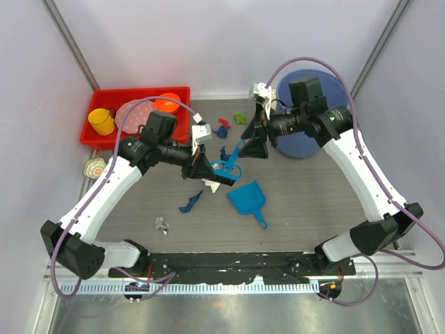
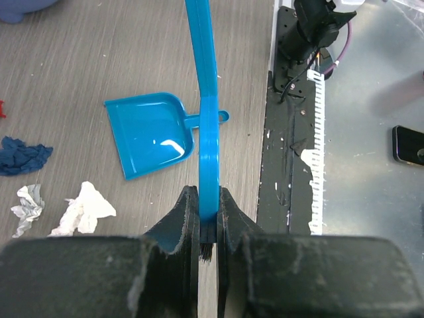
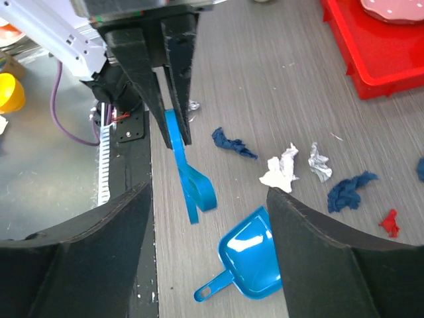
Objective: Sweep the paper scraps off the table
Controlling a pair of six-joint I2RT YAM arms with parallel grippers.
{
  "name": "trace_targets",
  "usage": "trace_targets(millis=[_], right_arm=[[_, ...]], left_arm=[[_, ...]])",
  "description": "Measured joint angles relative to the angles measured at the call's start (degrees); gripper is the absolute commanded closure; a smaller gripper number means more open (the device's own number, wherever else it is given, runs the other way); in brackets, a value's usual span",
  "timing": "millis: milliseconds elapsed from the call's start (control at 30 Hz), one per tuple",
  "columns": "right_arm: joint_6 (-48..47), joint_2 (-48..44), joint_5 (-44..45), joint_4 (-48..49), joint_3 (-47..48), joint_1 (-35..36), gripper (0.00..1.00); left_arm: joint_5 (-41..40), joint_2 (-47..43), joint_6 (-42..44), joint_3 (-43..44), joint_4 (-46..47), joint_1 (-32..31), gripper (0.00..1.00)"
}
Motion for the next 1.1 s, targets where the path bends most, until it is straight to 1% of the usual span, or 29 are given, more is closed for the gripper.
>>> trace_targets(millis=[100,133,167,267,333,367,433,467,533,567,633,667,733,767,800,867,900,1100], right_arm=[[-0.7,0.6,-0.1,-0.2,0.8,2.2,0.35],[-1.0,0.9,-0.2,-0.4,1.0,3.0,0.41],[-1.2,1.3,-0.2,-0.5,1.2,3.5,0.44],[-2.2,2.6,-0.2,-1.7,1.3,4.8,0.47],[-2.8,3.3,0.0,-2.5,1.3,5.0,0.53],[-3.2,3.6,0.0,-3.0,1.3,5.0,0.6],[-3.9,3.8,0.0,-3.7,1.3,5.0,0.69],[-4.0,3.8,-0.1,-3.8,1.3,4.9,0.79],[-4.2,3.8,-0.3,-4.0,1.3,4.9,0.9],[-4.1,3.8,-0.8,-4.5,1.4,4.9,0.98],[-4.3,3.8,-1.2,-4.7,1.4,4.9,0.99],[-4.4,3.8,-1.2,-4.8,1.4,4.8,0.99],[-3.9,3.6,-0.9,-4.4,1.2,4.7,0.99],[-2.9,3.2,-0.6,-3.8,0.6,4.8,0.99],[-1.6,2.6,1.0,-2.6,-0.2,4.8,0.99],[1.1,1.3,4.9,-0.1,-1.6,5.1,0.99],[2.3,0.8,7.1,0.7,-2.0,5.1,0.99],[13.3,-0.3,31.0,4.4,-2.6,5.1,0.99]], left_arm=[[0.0,0.0,0.0,0.3,-0.2,-0.2,1.0],[0.0,0.0,0.0,0.5,-0.2,-0.2,1.0],[0.0,0.0,-0.1,0.7,-0.2,-0.2,1.0],[0.0,0.0,-0.2,1.0,-0.1,-0.3,1.0],[-0.1,0.0,-0.2,1.0,-0.1,-0.3,1.0],[-0.3,0.0,-0.3,1.0,0.0,-0.3,1.0],[-0.6,0.2,-0.3,1.0,0.2,-0.3,1.0],[-0.6,0.2,-0.3,1.0,0.3,-0.3,1.0],[-0.8,0.3,-0.4,1.0,0.4,-0.3,1.0],[-1.2,0.4,-0.4,1.0,0.5,-0.3,1.0],[-1.3,0.5,-0.5,1.0,0.7,-0.2,0.99],[-1.4,0.6,-0.8,1.0,0.8,-0.3,0.8],[-1.8,0.6,-1.4,1.0,1.1,-0.3,0.54],[-2.7,0.7,-1.8,1.0,1.6,-0.3,0.31],[-3.4,0.9,-2.4,1.0,2.3,-0.3,0.21],[-4.9,1.2,-3.7,0.9,3.1,-0.3,0.14],[-6.0,1.2,-4.6,0.9,3.6,-0.3,0.13],[-17.9,1.2,-10.5,1.1,6.5,-0.4,0.12]])
